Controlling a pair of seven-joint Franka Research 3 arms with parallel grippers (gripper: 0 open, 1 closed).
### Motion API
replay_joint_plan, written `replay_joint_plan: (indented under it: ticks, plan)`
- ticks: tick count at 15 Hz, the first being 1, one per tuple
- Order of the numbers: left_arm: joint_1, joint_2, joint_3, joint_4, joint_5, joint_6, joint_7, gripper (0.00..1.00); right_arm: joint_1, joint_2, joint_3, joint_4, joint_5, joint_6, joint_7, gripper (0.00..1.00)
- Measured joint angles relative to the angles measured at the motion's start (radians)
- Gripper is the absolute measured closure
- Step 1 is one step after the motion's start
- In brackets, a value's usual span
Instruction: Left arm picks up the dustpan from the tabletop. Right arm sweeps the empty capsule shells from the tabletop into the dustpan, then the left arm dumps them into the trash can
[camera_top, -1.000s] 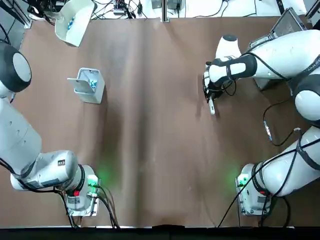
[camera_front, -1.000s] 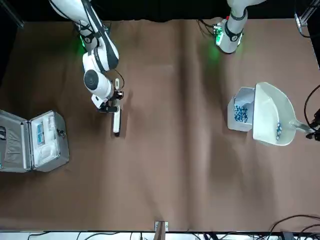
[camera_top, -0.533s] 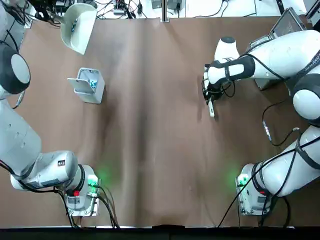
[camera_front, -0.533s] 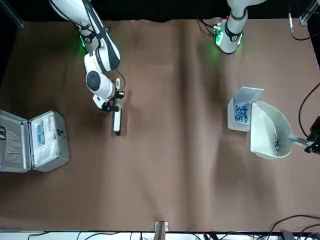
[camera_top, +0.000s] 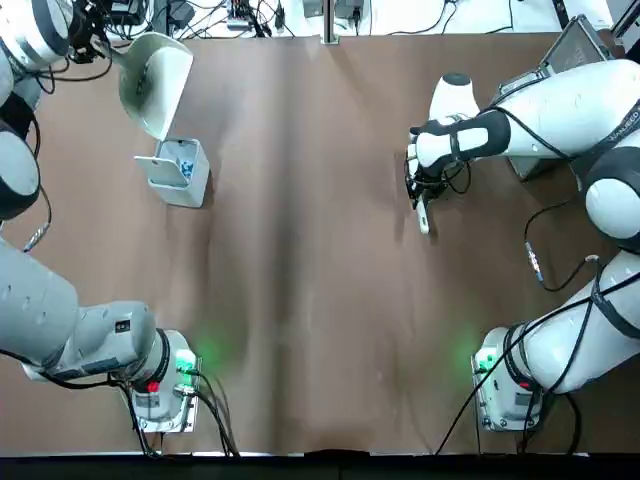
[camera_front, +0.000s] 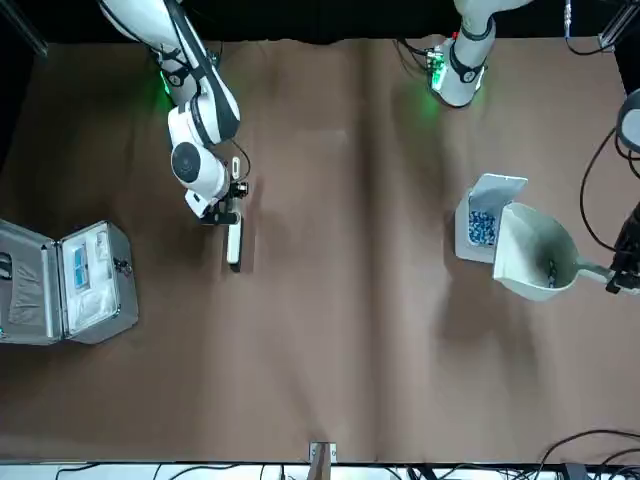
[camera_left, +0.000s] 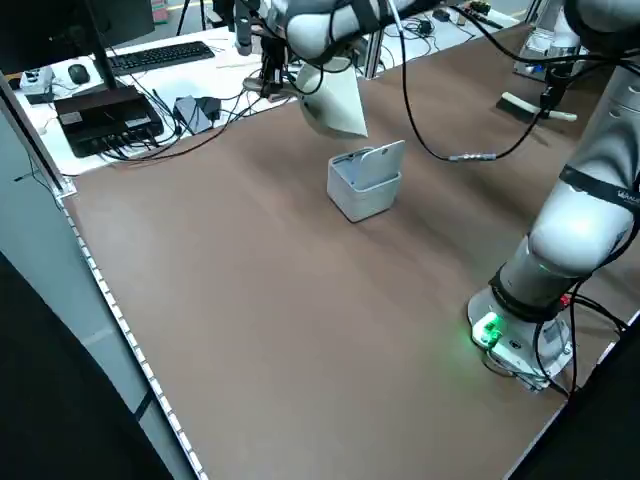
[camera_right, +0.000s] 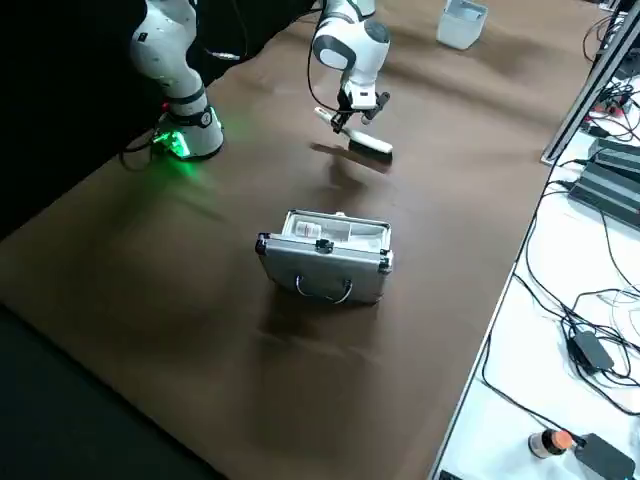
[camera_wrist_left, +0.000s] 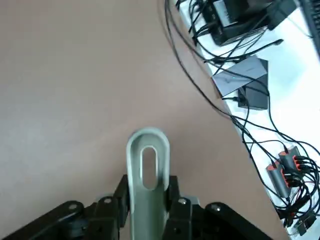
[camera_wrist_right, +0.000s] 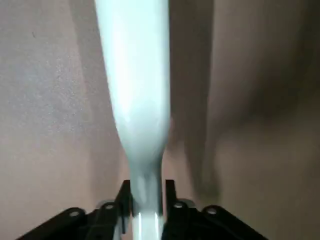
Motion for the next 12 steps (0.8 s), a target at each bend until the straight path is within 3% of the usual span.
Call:
replay_joint_plan:
  ticks: [2,7,8,9,12]
  plan:
    - [0.000,-0.041,0.000,-0.082,0.001,0.105,0.059,0.67,-0.001,0.003,-0.002,0.000,0.000,0.000,0.000,0.52]
    - [0.000,-0.140,-0.005,-0.263,0.001,0.358,0.202,0.67,-0.001,0.005,-0.006,0.016,0.000,-0.016,0.000,0.39]
    - [0.000,-0.159,-0.010,-0.289,0.001,0.390,0.225,0.67,-0.004,0.005,-0.007,0.030,0.000,-0.038,0.000,0.32]
    - [0.000,-0.198,-0.030,-0.340,0.001,0.449,0.248,0.67,-0.020,0.005,-0.010,0.096,0.000,-0.124,0.000,0.24]
    - [0.001,-0.259,-0.078,-0.443,0.001,0.585,0.252,0.67,-0.079,0.004,-0.014,0.267,-0.005,-0.298,-0.002,0.24]
